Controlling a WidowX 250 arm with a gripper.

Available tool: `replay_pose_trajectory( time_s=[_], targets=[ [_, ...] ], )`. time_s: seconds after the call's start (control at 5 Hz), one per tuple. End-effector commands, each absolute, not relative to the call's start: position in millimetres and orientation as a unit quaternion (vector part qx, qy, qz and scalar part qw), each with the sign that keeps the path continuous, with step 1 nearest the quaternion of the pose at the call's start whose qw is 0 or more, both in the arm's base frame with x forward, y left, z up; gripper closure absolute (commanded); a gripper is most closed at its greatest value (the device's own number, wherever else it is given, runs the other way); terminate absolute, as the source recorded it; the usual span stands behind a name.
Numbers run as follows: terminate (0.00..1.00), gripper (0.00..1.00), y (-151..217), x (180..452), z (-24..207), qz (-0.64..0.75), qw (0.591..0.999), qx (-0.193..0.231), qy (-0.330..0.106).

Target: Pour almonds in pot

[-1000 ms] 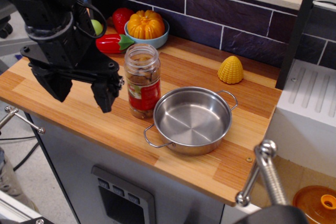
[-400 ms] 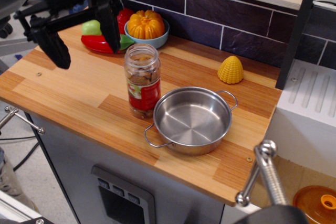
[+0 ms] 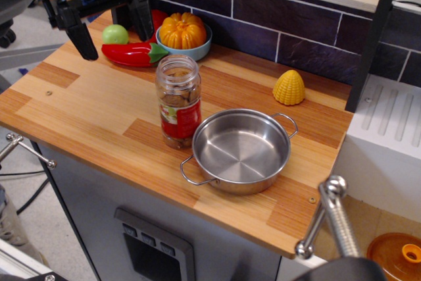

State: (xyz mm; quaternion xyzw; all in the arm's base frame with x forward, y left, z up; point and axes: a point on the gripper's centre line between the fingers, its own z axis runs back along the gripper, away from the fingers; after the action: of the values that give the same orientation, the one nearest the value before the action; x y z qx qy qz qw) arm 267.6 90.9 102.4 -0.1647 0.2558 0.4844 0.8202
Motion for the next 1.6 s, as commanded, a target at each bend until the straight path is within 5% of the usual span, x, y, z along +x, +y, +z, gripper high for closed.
replay_pose_trajectory(
  time_s=[0.0,0.4,1.4],
  targets=[
    [0.0,0.0,101.6,287.8,99.1,0.524,0.811,-0.155,0.209],
    [0.0,0.0,95.8,313.9,79.4,0.566,0.767,-0.181,0.242],
    [0.0,0.0,39.8,285.0,42.1,0.482,0.781,-0.191,0.349]
  ],
)
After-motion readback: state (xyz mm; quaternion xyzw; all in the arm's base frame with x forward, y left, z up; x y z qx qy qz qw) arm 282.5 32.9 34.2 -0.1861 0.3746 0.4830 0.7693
